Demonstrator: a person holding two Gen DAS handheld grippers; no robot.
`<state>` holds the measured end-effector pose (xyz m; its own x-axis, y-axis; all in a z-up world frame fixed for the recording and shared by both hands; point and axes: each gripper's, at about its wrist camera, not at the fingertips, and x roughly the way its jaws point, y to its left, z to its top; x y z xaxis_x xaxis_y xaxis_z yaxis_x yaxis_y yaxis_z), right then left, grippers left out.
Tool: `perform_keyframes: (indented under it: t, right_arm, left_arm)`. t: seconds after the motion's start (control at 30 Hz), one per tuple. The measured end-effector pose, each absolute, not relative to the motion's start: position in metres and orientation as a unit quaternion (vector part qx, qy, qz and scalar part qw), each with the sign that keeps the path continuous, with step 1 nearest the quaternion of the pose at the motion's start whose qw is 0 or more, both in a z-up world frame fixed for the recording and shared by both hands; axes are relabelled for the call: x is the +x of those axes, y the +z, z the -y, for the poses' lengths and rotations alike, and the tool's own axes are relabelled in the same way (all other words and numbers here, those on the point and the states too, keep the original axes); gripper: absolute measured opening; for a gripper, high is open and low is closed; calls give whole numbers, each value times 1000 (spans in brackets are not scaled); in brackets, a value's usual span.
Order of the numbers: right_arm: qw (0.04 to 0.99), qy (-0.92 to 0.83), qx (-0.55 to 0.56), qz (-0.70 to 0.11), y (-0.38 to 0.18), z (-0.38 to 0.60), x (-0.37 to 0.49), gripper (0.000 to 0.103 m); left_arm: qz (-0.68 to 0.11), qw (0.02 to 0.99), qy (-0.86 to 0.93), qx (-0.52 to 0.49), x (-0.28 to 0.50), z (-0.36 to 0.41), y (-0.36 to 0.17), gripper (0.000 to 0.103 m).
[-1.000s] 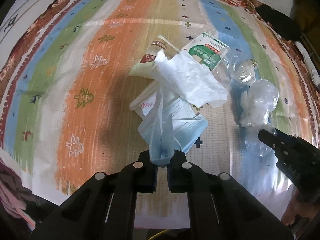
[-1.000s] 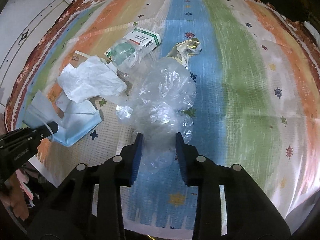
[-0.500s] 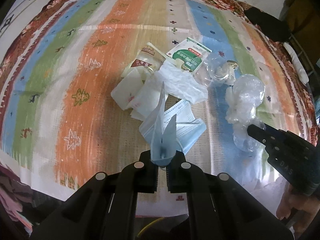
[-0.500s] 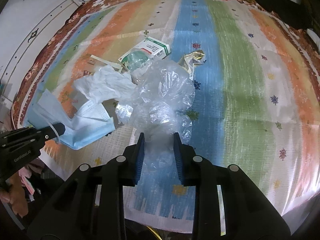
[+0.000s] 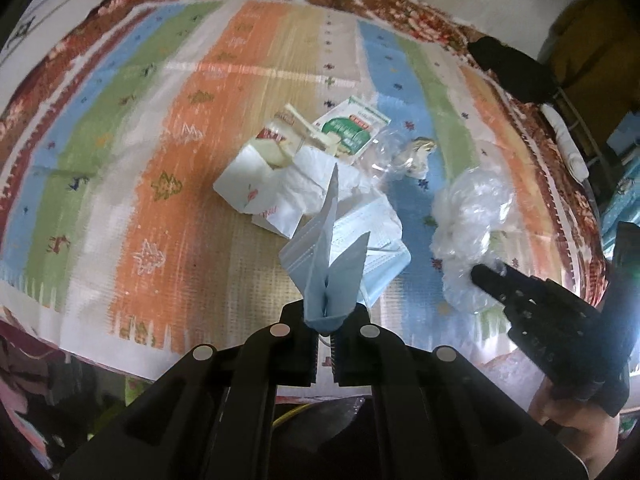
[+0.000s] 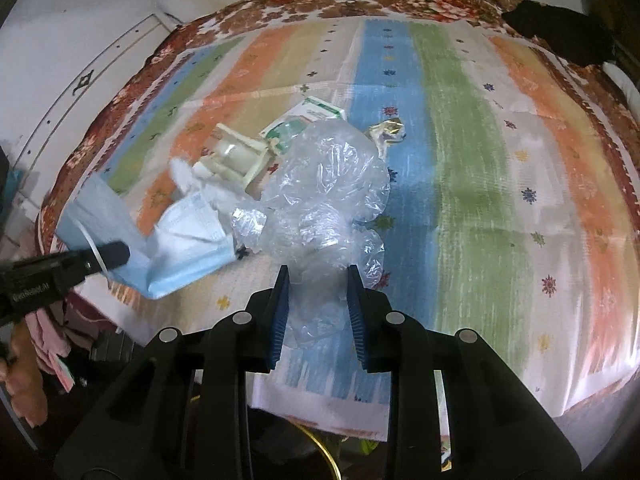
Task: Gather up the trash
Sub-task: 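Lift the mask and clear bag and carry both over the bin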
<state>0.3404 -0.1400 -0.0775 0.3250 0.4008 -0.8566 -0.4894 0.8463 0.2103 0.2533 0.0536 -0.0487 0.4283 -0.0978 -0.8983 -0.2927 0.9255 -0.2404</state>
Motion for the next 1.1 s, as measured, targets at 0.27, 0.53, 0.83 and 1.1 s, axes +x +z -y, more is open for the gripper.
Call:
perform_keyframes:
  t: [0.27,0.53,0.83,1.1]
  right_arm:
    - [820,270,-43,-503,-70,147,315,26]
    - [826,275,-42,-490,-59,152,289,26]
    - [828,289,-37,-478,-44,159,258,26]
    - [839,299,-36,-453,-31,168,217,26]
  left_arm:
    - [-523,831,56,-184,237,-54,-41,4]
    - [-510,841,45,-177,220,-47,-30,4]
    - [-489,856,37,-166,188,-42,-12,4]
    - [-476,864,15,-163,153,-30,-5,4]
